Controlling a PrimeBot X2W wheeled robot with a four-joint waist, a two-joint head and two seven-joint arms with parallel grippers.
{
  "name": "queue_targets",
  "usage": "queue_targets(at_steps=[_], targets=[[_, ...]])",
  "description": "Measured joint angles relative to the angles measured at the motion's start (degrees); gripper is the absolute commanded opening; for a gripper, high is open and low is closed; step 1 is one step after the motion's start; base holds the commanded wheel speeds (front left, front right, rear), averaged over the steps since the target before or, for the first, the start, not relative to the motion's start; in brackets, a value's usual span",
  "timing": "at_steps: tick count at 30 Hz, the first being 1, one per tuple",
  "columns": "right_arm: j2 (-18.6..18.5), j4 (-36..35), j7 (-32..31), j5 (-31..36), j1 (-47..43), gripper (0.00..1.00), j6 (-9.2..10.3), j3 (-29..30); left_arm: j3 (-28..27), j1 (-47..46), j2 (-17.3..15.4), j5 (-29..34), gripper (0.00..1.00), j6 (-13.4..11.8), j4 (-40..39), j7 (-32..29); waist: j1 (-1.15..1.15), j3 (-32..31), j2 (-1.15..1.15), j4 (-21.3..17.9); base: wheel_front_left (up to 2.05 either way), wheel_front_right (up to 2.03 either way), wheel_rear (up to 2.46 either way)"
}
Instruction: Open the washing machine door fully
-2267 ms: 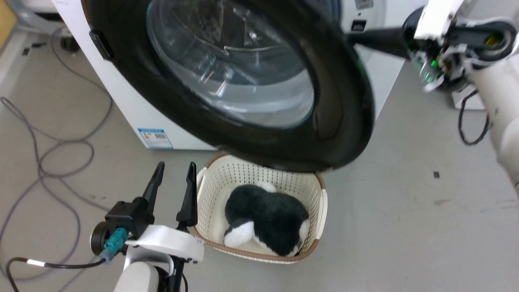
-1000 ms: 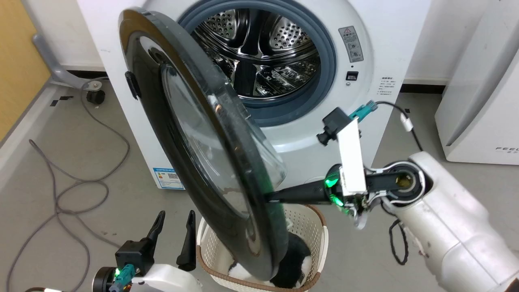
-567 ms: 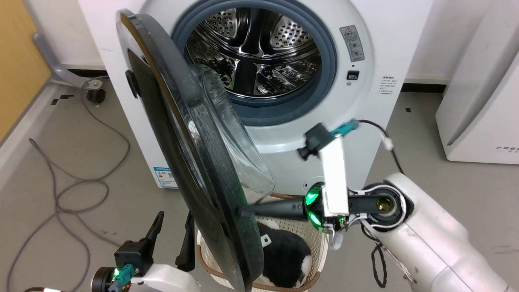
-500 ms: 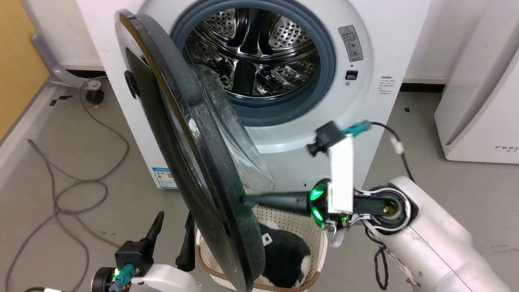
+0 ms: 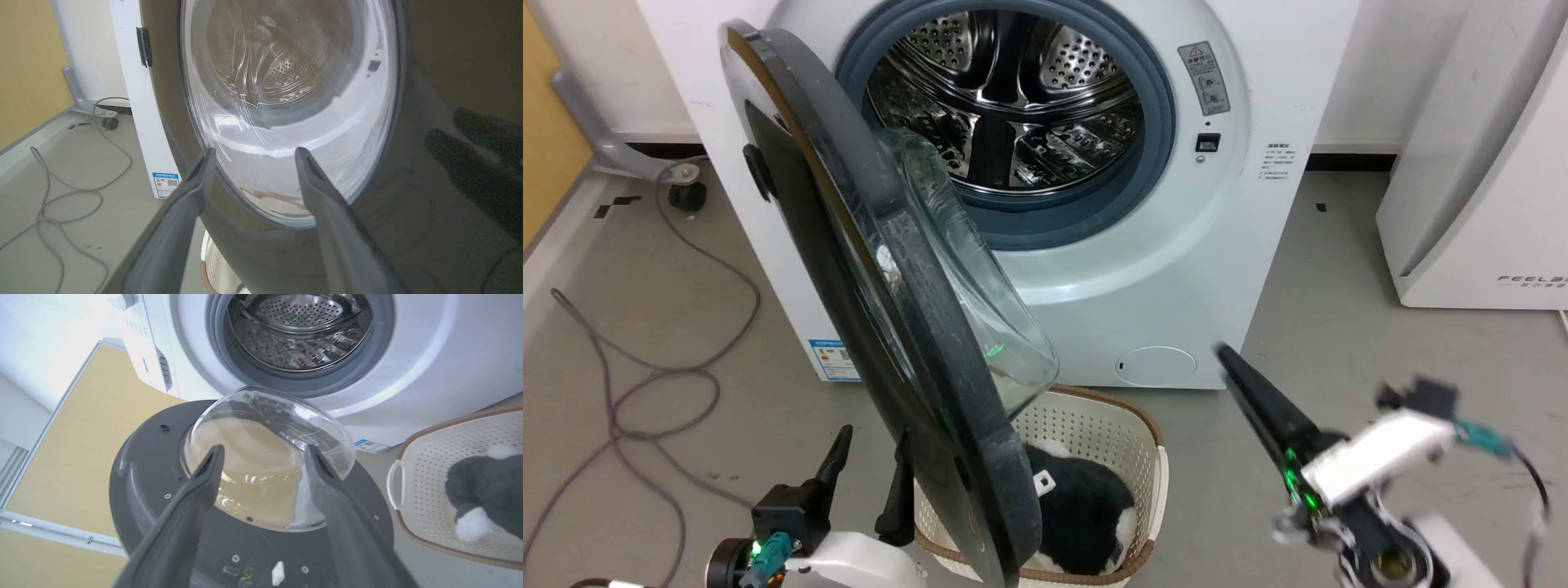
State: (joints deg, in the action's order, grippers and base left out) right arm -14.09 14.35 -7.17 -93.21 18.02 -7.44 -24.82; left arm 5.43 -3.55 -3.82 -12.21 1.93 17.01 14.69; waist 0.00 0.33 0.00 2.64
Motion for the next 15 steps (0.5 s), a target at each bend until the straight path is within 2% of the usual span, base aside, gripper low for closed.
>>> queue_targets(at_steps=[6,10,12,15], targets=[[-0.05,7.15,18.20,11.25,-7.26,1.00,0.01,3.26,-0.35,-0.01,-0.25,0.03,1.00,0.00,0.04,0.00,0.00,0.07,0.00,-0.68,0.00,0.00,0.00],[0.88,12.63,21.70,22.78,-9.78,1.00,0.01,8.21,-0.44,0.00,-0.43,0.11,1.00,-0.03,0.07,0.00,0.00,-0.23,0.00,-1.11,0.00,0.00,0.00],[2.44,12.82,21.91,30.87,-11.04,1.00,0.00,14.99,-0.52,0.00,-0.59,0.12,1.00,-0.26,0.07,0.00,0.00,-0.49,0.00,-1.35,0.00,0.00,0.00],[5.55,8.83,21.93,46.99,-13.57,1.00,0.01,25.19,-0.64,0.02,-0.90,0.46,1.00,-0.29,0.08,0.00,0.00,-0.82,0.00,-1.70,0.00,0.00,0.00]])
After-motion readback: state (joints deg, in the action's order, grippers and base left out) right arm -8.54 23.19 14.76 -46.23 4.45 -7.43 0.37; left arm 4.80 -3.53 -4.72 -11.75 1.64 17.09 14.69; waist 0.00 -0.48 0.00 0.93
